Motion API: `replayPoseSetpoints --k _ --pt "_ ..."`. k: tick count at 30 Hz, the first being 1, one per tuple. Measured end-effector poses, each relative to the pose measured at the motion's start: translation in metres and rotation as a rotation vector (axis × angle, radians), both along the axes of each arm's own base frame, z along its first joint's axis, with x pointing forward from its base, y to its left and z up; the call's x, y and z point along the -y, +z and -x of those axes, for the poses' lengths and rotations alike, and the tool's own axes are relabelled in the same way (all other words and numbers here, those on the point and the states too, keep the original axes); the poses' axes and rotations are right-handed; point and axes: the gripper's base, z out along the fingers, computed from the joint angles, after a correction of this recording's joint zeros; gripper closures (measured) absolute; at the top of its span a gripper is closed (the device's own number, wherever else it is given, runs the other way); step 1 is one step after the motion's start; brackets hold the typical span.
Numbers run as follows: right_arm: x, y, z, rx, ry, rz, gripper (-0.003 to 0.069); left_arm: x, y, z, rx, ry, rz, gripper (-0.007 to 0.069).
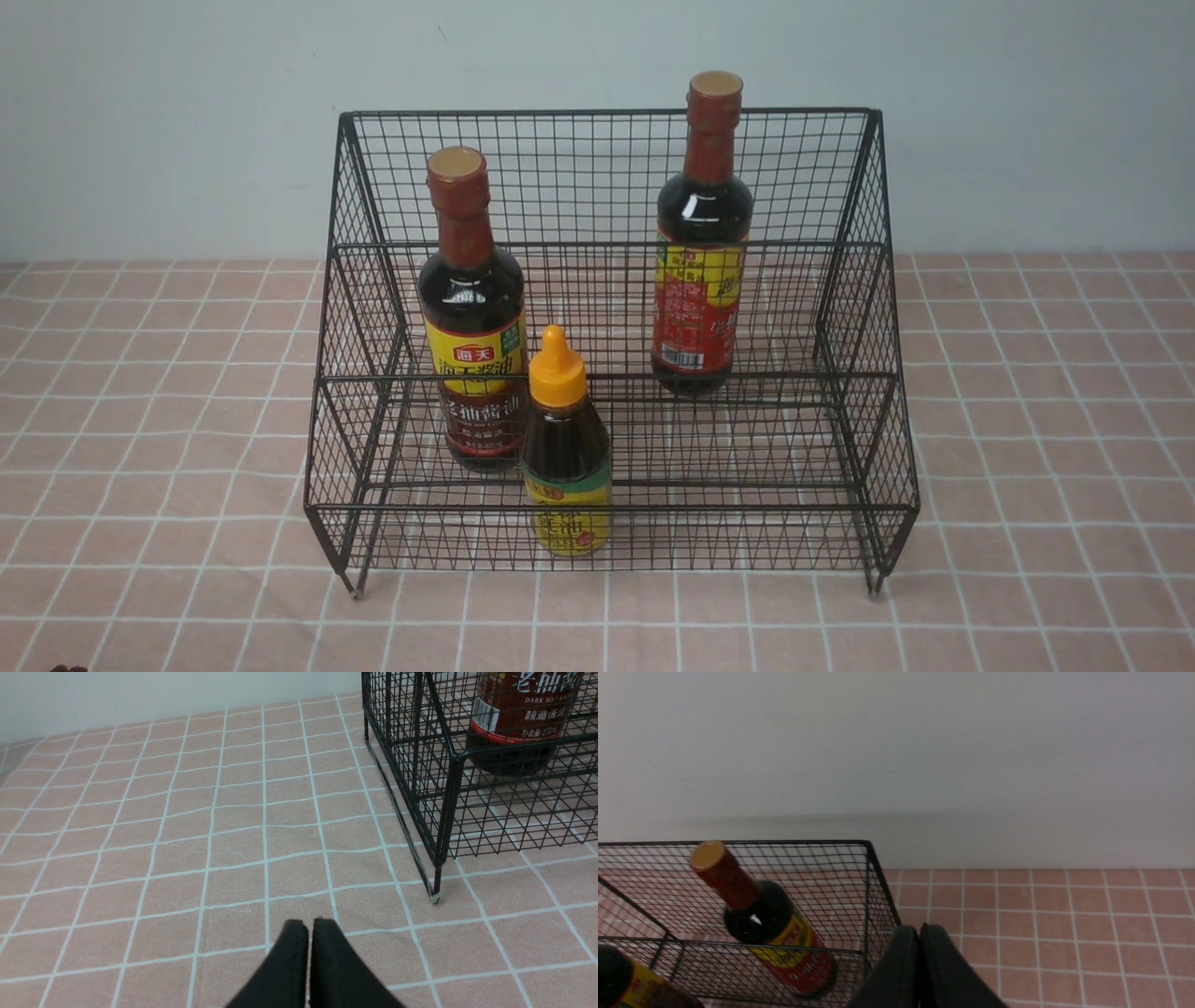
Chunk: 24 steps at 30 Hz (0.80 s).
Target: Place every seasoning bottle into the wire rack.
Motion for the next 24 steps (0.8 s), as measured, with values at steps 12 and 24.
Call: replayPoseSetpoints --k 12,24 --pt "0.008 -0.041 0.095 0.446 -0.082 -0.089 0.0672 0.000 0.000 0.000 0.000 0.000 0.000 0.0631" --pt "0.008 -0.058 0.205 0.692 -0.049 -0.085 0.0673 0.000 0.000 0.000 0.000 0.000 0.000 0.0631"
